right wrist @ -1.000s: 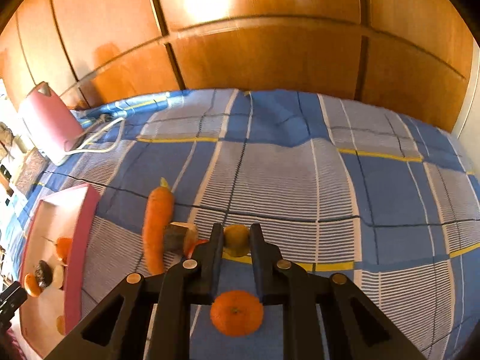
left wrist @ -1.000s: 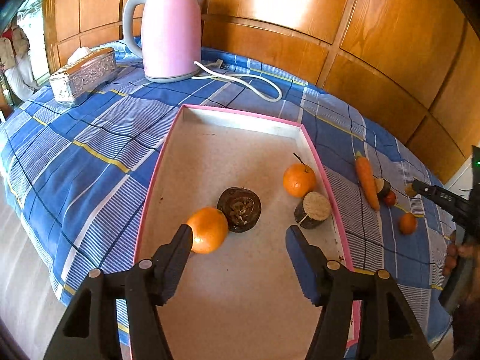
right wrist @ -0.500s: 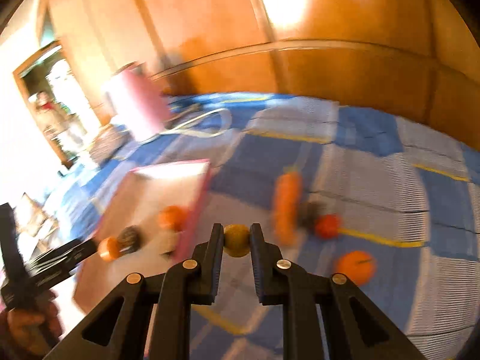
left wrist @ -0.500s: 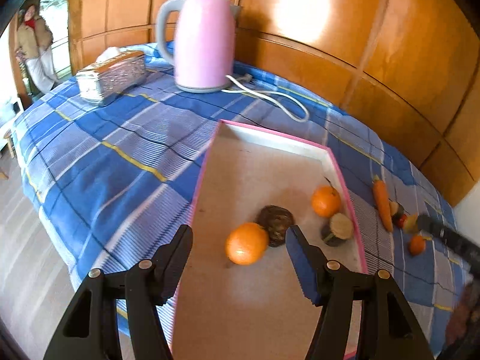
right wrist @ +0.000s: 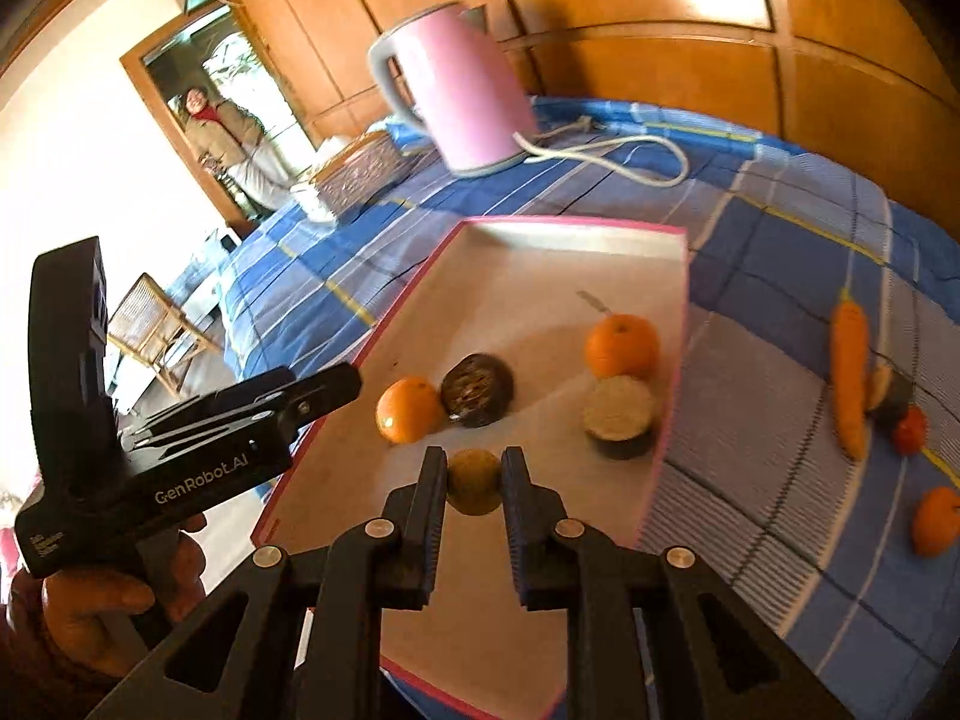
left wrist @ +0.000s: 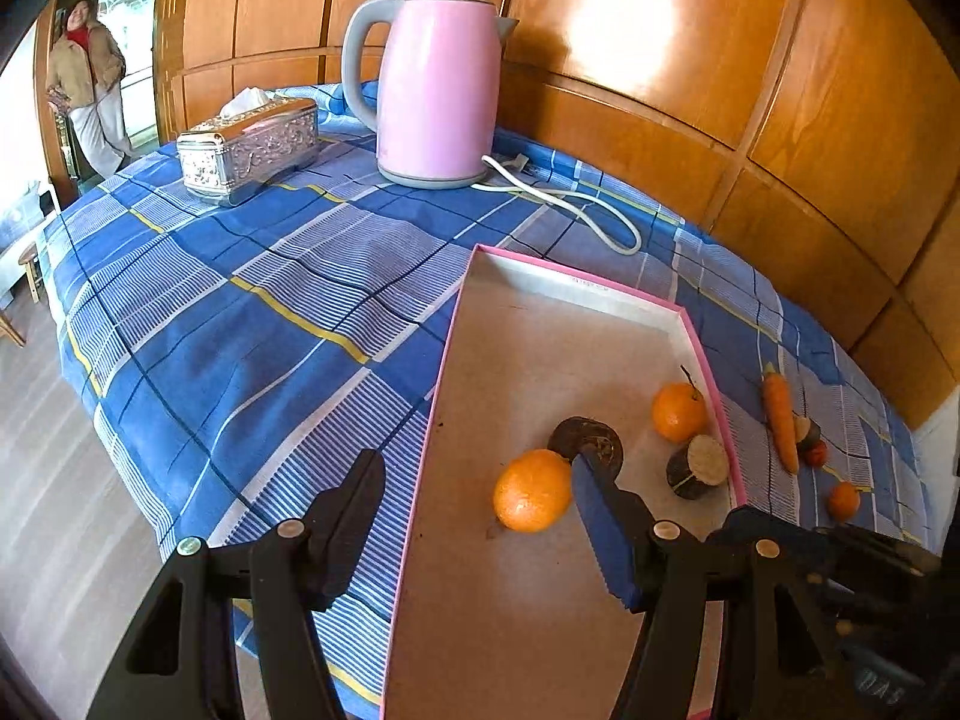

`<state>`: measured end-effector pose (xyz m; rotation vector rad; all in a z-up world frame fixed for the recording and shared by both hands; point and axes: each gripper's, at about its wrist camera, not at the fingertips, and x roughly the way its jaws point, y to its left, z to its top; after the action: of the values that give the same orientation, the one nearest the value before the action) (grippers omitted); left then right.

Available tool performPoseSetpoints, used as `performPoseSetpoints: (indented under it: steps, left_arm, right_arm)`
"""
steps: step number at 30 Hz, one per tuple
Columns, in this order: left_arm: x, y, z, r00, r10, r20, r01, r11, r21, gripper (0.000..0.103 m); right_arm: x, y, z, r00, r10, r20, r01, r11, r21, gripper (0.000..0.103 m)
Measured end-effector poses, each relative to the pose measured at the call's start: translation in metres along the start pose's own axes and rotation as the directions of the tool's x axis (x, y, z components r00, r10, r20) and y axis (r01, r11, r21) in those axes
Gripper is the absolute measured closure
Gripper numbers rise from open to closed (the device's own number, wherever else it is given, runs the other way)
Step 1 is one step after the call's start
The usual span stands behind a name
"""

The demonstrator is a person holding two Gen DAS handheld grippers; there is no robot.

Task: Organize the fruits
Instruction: 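Carry the small yellow fruit into the tray and open the right gripper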

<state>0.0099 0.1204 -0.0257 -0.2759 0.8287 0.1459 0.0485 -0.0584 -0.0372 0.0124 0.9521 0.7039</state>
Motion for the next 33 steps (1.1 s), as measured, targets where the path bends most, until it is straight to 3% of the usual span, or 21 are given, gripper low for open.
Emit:
performPoseSetpoints:
  steps: [3,14,33]
  left_arm:
    - [0.002,-0.003,-0.001,1.000,0.000,-0.003,0.000,1.000,0.011,0.038]
    - [-0.005,-0.024,-0.006,0.999,-0.043,0.006,0.043,0.997,0.057,0.038]
    - [-0.011,-0.059,-0.015,0.997,-0.077,-0.001,0.076,0.982,0.174,0.038]
  right_arm:
    - [-0.003,0.000,-0.003,1.000,-0.024,0.009,0.024,1.000,-0.006,0.070]
    - [-0.034,-0.017,-0.024,0.987,-0.145,0.071,0.141,0.988,0.056,0.070]
    - [-0.069,-0.048,-0.037,0.942,-0.305,0.136,0.292,0.950,0.112,0.068]
